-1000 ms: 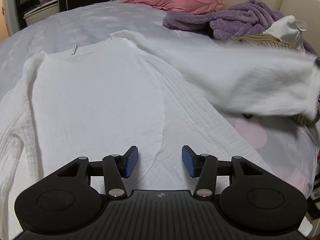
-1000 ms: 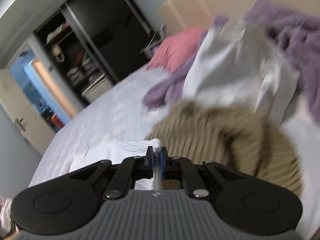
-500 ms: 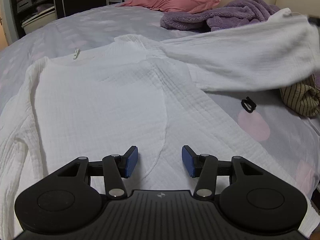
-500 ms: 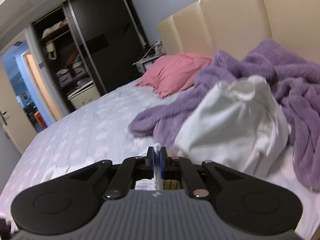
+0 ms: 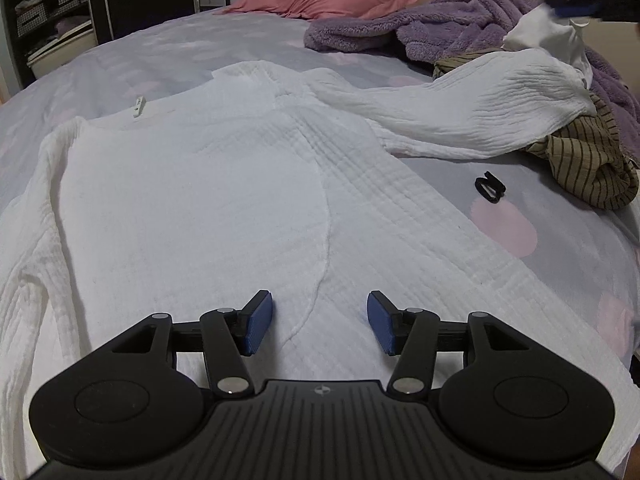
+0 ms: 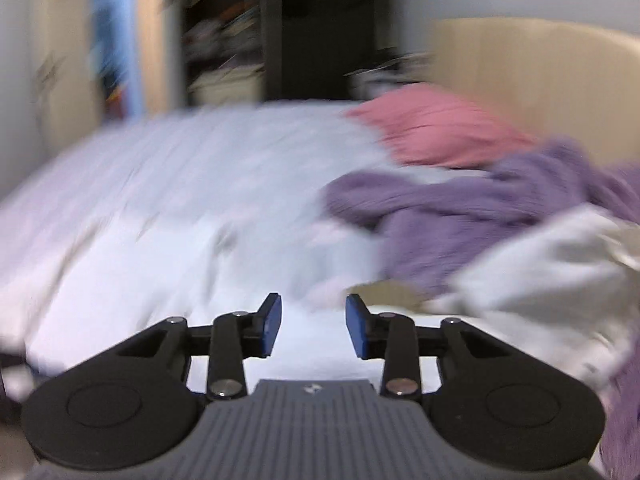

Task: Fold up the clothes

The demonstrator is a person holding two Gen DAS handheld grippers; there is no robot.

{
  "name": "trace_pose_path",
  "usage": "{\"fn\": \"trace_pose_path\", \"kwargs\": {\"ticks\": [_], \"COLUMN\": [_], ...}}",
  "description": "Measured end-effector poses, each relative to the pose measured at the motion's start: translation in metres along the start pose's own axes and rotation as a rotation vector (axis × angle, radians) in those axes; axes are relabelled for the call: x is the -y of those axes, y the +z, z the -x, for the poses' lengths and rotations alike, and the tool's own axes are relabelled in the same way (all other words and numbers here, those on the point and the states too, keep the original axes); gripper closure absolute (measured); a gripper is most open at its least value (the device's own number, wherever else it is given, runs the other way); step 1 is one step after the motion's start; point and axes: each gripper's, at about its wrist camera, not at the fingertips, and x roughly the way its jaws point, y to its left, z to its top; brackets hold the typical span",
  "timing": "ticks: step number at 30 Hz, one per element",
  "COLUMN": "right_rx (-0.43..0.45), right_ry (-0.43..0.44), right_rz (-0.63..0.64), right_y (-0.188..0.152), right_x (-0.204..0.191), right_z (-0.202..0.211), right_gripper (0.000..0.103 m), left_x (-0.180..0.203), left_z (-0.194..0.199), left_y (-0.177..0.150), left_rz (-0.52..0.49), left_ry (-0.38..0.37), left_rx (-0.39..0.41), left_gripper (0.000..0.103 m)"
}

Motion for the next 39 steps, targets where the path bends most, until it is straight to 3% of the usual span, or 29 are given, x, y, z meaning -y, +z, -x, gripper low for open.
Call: {"fn": "trace_pose_path", "kwargs": {"ticks": [3,7,11,15,21,23,24,25,27,30,33,36,39], "right_rx": [-0.07,-0.122,-0.129,-0.155,-0.238,-0.295,-0.321,-0.305,-0.261,-0.176,-0.16,-0.172,-0.15], "right_ry": [0.067,0.096,0.052,0.062,0.148,0.122,0.101,0.095,0.078,-0.014,-0.025,-0.162,-0.116], "right_rz": [0.164,0.219,0.238,0.216,0.12,0.175,0.202,0.208,0.199,0.117,0.073,0.108,0.005], "right_y": [-0.011,-0.014,-0.007,0.004,0.024,0.018,0.015,0.015,0.018,0.027,0.025,0.015,0.013], "right_x": [-0.045,-0.072,-0.063,-0.048,-0.039,-0.043,-0.046,-0.046,-0.041,-0.018,-0.006,-0.015,-0.009], "right_z": [-0.041,-0.091,-0.129,-0.166,-0.224,-0.24,-0.245,-0.242,-0.232,-0.215,-0.21,-0.214,-0.203], "right_gripper": [0.072,0.071,0.071,0.071,0.054,0.057,0.067,0.1,0.1,0.1,0.099,0.094,0.091], "left_x": [-0.001,-0.004,-0.003,-0.003,-0.009,-0.011,-0.012,-0.012,-0.014,-0.016,-0.016,-0.014,-0.014], "left_z": [0.0,0.0,0.0,0.0,0.0,0.0,0.0,0.0,-0.001,0.0,0.001,0.002,0.003], "left_y": [-0.002,-0.006,-0.012,-0.016,-0.019,-0.019,-0.019,-0.019,-0.019,-0.019,-0.021,-0.02,-0.019], "left_rz": [0.0,0.01,-0.004,-0.009,0.015,0.018,0.02,0.023,0.035,0.05,0.049,0.044,0.053], "left_ry": [-0.007,-0.021,-0.024,-0.033,-0.062,-0.072,-0.077,-0.08,-0.088,-0.094,-0.091,-0.082,-0.078], "left_rx": [0.008,0.023,0.042,0.056,0.067,0.069,0.07,0.07,0.071,0.075,0.08,0.074,0.067], "left_gripper": [0.051,0.049,0.045,0.042,0.041,0.041,0.041,0.041,0.041,0.041,0.041,0.041,0.041]}}
